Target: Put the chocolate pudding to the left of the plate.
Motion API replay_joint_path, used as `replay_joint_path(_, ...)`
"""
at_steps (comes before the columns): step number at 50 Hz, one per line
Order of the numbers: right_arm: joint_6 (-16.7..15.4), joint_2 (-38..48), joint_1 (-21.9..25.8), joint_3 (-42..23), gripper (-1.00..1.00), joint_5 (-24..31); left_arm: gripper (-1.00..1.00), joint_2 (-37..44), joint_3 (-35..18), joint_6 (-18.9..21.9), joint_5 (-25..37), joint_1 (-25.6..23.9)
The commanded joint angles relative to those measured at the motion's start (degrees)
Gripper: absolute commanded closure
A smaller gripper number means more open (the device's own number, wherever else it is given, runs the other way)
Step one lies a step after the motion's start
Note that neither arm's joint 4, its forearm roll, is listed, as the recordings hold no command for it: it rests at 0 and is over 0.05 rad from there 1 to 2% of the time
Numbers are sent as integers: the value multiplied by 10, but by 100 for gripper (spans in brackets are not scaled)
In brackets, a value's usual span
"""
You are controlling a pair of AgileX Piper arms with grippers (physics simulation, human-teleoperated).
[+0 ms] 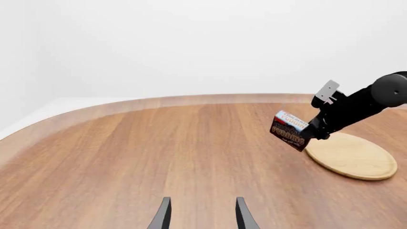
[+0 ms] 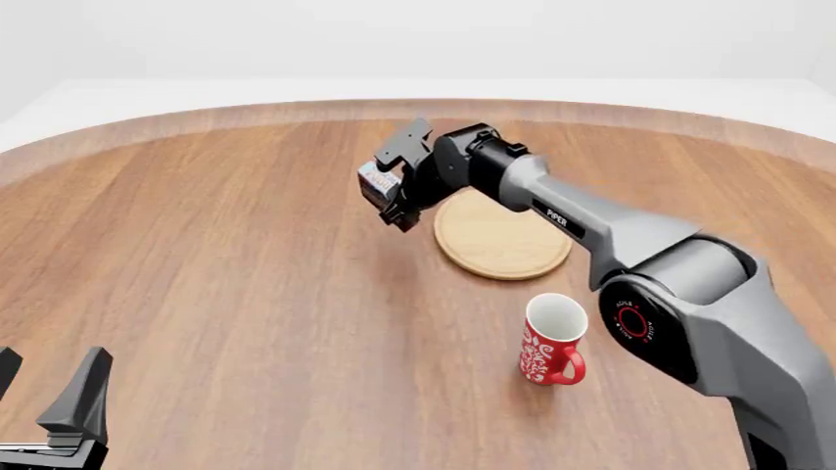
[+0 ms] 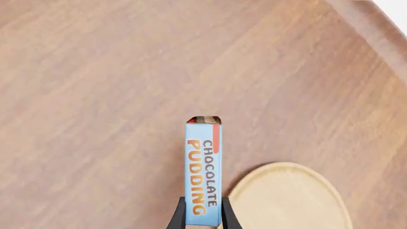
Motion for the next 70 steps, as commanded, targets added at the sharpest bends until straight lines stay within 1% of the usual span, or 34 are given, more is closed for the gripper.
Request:
replay_joint_path(1,8,15,2,-19,100,11,-100,0,0,0,0,0)
replay_joint_path(14,5,40,-5,-59,100,42,-100,0,0,0,0,0)
replay_joint_path(16,4,52,-9,-79,100,54,-100,0,0,0,0,0)
replay_joint_path(21,0,68,-13,-104,100,73,-100,0,0,0,0,0)
replay_joint_path(23,4,75,-13,-119,100,83,-100,0,0,0,0,0)
replay_joint_path(38,4,106,-18,-176,100,121,-100,0,0,0,0,0)
replay_joint_path(39,1,113,-20,-188,100,130,-100,0,0,0,0,0)
replay_joint_path(45,-6,124,-18,-207,100,141,-100,0,0,0,0,0)
replay_joint_path(59,-10,146,-17,-248,100,166,-100,0,0,0,0,0)
replay_joint_path(64,-13,161,-18,-277,100,182,-100,0,0,0,0,0)
replay_joint_path(70,-12,165,-17,-285,100,187,-100,0,0,0,0,0)
